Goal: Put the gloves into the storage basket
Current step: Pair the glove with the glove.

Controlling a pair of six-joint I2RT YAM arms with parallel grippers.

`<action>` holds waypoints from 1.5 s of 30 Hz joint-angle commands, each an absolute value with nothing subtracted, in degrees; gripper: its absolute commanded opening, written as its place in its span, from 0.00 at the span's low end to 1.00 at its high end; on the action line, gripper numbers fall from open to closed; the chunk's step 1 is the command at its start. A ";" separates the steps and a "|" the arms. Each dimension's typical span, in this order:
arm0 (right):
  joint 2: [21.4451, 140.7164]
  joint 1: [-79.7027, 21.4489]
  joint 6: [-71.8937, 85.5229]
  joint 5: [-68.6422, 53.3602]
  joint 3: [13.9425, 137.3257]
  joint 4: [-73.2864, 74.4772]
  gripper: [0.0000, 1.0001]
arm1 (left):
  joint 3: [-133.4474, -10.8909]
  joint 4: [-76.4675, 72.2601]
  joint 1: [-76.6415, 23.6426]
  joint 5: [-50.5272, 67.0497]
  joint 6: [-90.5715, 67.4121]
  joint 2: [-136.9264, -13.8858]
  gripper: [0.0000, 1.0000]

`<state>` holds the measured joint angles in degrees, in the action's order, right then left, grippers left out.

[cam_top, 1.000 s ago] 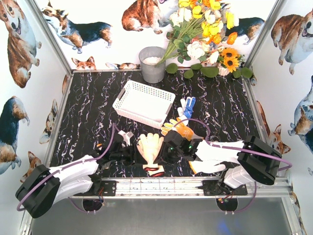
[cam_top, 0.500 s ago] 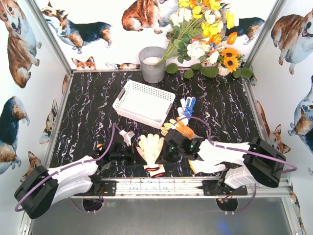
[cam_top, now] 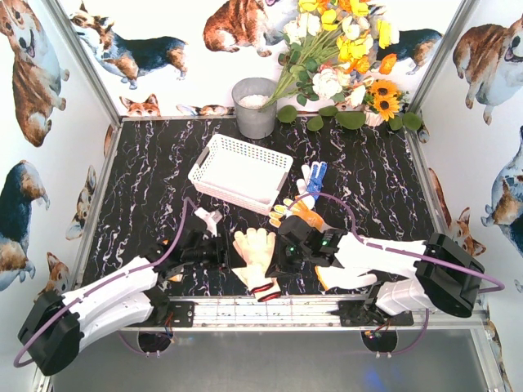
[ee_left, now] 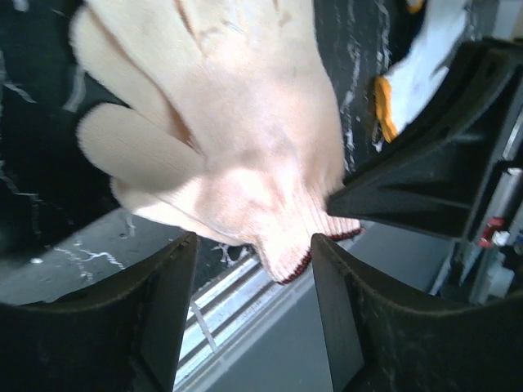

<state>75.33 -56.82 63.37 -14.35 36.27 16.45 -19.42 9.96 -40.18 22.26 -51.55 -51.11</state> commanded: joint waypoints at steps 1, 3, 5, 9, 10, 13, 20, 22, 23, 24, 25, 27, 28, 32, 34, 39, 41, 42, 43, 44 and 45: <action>75.71 -56.53 60.12 -15.95 37.57 15.97 0.00 | -20.11 13.98 -40.26 13.16 -50.86 -50.05 0.51; 76.56 -56.51 59.72 -16.19 37.74 15.91 0.00 | -19.45 12.31 -40.25 12.08 -51.90 -50.60 0.49; 77.17 -56.49 59.44 -16.43 37.79 15.83 0.00 | -19.50 10.87 -40.21 12.30 -52.28 -51.80 0.48; 77.68 -56.51 59.41 -16.44 37.24 15.03 0.00 | -19.69 9.28 -40.10 13.34 -51.96 -55.11 0.42; 77.77 -56.51 59.44 -16.51 37.14 14.83 0.00 | -19.61 8.51 -40.03 13.82 -51.90 -55.71 0.41; 78.04 -56.57 59.49 -16.69 37.01 14.38 0.00 | -19.70 7.26 -39.76 14.52 -51.31 -57.86 0.39; 77.96 -56.51 59.59 -16.61 36.84 14.33 0.00 | -19.98 6.82 -39.03 15.53 -50.98 -61.09 0.36; 77.96 -56.51 59.55 -16.61 36.91 14.41 0.00 | -20.06 6.96 -38.95 15.64 -50.85 -61.61 0.36; 77.88 -56.47 59.51 -16.61 36.96 14.49 0.00 | -20.12 7.19 -38.89 15.64 -50.69 -61.88 0.36; 77.87 -56.51 59.38 -16.61 37.00 14.57 0.00 | -20.13 7.27 -38.74 15.69 -50.57 -62.25 0.36; 77.87 -56.49 59.34 -16.61 37.00 14.66 0.00 | -20.13 7.25 -38.57 15.84 -50.42 -62.64 0.36; 77.79 -56.51 59.18 -16.63 37.00 14.96 0.00 | -20.07 6.69 -38.34 16.35 -50.28 -63.49 0.36; 77.74 -56.51 59.11 -16.62 36.96 15.17 0.00 | -20.10 6.54 -38.26 16.50 -50.20 -63.87 0.35; 77.53 -56.51 58.80 -16.70 36.98 15.79 0.00 | -20.38 7.86 -37.89 15.83 -49.54 -64.92 0.35; 77.31 -56.51 58.52 -16.63 37.00 16.25 0.00 | -20.77 9.16 -37.80 14.92 -49.09 -65.06 0.34; 76.45 -56.56 57.57 -16.57 37.01 17.56 0.00 | -21.28 11.25 -37.79 13.52 -48.87 -65.47 0.33; 75.97 -56.52 56.74 -16.36 36.92 18.69 0.00 | -21.36 11.68 -37.71 13.17 -48.78 -65.71 0.32; 75.94 -56.51 56.59 -16.33 36.91 18.89 0.00 | -21.38 11.69 -37.64 13.18 -48.78 -65.80 0.32; 75.86 -56.51 56.37 -16.27 36.87 19.16 0.00 | -21.43 11.69 -37.70 13.18 -48.82 -65.95 0.32; 75.79 -56.52 56.16 -16.26 36.79 19.24 0.00 | -21.44 11.65 -37.67 13.32 -48.78 -66.12 0.32; 75.76 -56.52 56.02 -16.18 36.74 19.39 0.00 | -21.46 11.54 -37.70 13.34 -48.70 -66.24 0.32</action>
<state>77.76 -56.55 57.93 -16.40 36.27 18.61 -21.02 8.80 -38.17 15.66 -50.28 -65.01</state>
